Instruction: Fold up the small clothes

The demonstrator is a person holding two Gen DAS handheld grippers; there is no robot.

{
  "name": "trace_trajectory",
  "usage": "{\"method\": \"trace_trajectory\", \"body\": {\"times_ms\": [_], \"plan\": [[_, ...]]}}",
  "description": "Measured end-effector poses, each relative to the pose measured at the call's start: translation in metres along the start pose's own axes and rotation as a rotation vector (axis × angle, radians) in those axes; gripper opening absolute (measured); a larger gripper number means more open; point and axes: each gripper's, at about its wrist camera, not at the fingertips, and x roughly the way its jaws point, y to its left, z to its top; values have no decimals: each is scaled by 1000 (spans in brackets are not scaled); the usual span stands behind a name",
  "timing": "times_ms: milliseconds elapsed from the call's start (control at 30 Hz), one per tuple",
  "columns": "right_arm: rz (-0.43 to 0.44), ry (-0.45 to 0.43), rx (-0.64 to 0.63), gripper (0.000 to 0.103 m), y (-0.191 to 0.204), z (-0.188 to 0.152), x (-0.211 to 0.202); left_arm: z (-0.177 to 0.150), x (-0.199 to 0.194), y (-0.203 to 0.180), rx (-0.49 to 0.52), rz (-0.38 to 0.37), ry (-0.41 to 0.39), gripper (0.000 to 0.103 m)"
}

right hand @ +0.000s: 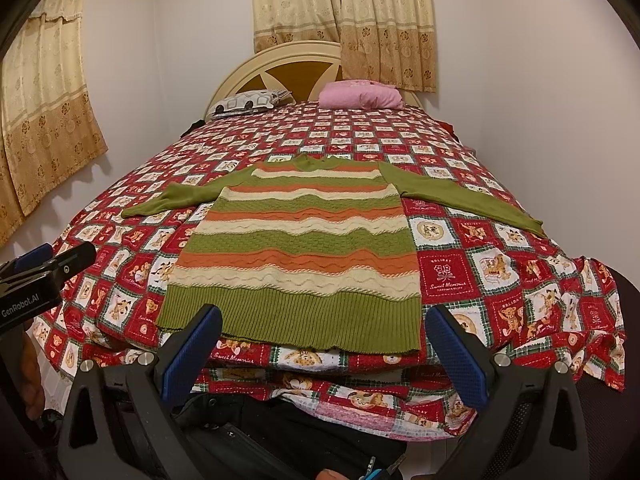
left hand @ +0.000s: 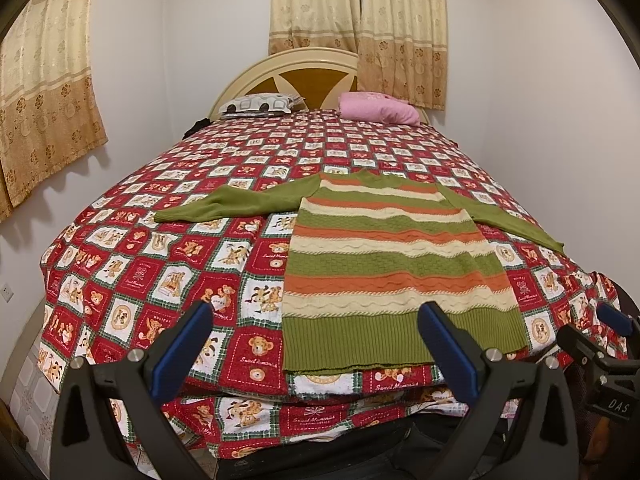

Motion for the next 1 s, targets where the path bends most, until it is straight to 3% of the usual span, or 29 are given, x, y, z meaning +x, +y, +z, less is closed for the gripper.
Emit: {"method": "trace_trajectory", "body": {"times_ms": [800,1000], "plan": [[-6,14,11,102,-10,1,13,-1,9,-4,36,-17,17,103],[18,-9,-4,102,-17,12,29,11,28,-7,73,-43,9,103]]}}
